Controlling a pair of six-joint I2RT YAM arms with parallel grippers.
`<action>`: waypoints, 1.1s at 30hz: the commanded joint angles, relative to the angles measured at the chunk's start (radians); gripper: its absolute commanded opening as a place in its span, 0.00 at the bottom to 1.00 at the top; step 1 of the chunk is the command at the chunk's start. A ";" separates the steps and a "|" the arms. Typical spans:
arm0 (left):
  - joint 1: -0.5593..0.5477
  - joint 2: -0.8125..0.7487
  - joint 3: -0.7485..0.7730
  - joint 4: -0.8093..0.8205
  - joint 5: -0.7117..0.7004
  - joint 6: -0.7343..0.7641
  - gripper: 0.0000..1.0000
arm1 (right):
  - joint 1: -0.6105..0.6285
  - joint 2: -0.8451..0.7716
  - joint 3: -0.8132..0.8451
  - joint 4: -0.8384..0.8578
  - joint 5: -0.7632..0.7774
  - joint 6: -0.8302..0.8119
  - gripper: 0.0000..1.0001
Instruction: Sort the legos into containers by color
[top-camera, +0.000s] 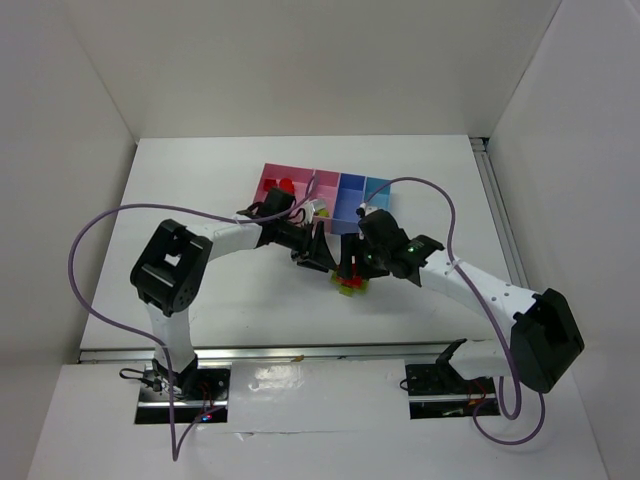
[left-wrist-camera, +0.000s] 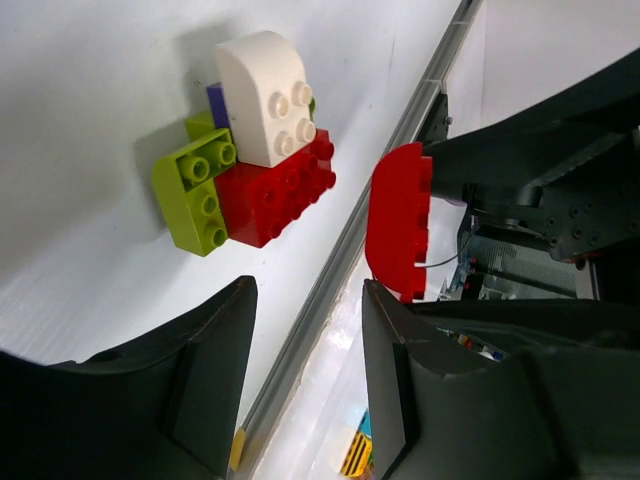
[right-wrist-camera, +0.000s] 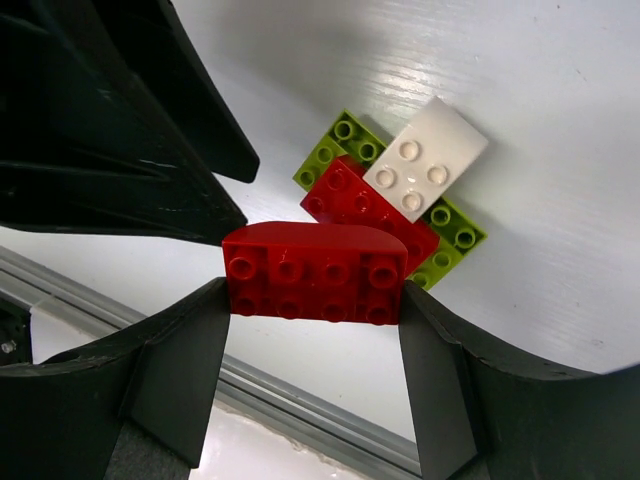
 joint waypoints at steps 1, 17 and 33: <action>-0.009 0.008 0.034 0.034 0.002 0.003 0.57 | 0.001 -0.034 0.044 0.053 -0.011 0.001 0.59; 0.142 -0.212 0.155 -0.351 -0.325 0.136 0.59 | -0.026 0.026 0.244 -0.079 0.193 0.008 0.58; 0.431 -0.476 0.149 -0.594 -0.756 0.040 0.60 | -0.035 0.777 1.044 0.116 0.019 -0.146 0.58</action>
